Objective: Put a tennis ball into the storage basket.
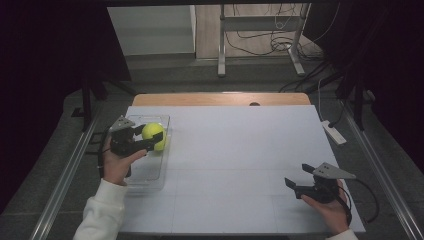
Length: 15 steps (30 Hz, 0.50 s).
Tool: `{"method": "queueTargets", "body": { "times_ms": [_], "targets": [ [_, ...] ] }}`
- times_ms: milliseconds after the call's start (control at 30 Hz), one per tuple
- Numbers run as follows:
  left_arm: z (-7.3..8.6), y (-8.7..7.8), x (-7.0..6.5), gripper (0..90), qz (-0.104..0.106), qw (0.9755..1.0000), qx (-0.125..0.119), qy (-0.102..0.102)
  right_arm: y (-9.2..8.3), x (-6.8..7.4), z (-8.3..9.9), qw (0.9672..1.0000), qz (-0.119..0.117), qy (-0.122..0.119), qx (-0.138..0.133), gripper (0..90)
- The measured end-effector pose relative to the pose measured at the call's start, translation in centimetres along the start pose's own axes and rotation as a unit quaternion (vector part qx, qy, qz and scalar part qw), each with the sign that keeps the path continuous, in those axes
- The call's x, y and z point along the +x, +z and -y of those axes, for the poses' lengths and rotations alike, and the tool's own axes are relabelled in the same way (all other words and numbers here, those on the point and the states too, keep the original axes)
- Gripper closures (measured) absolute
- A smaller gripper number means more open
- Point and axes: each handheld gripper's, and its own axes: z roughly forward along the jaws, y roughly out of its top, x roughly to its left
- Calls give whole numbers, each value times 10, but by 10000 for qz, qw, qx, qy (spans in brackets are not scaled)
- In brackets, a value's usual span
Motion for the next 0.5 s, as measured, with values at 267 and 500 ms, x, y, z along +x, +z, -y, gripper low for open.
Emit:
{"method": "queueTargets", "body": {
  "times_ms": [267,500],
  "targets": [
    [1,-5,4,271,-52,10000,-31,-36,0,0,0,10000,0,-2,2,152],
    [3,-8,9,271,-92,9999,-51,-80,0,0,0,10000,7,4,9,152]
  ]
}}
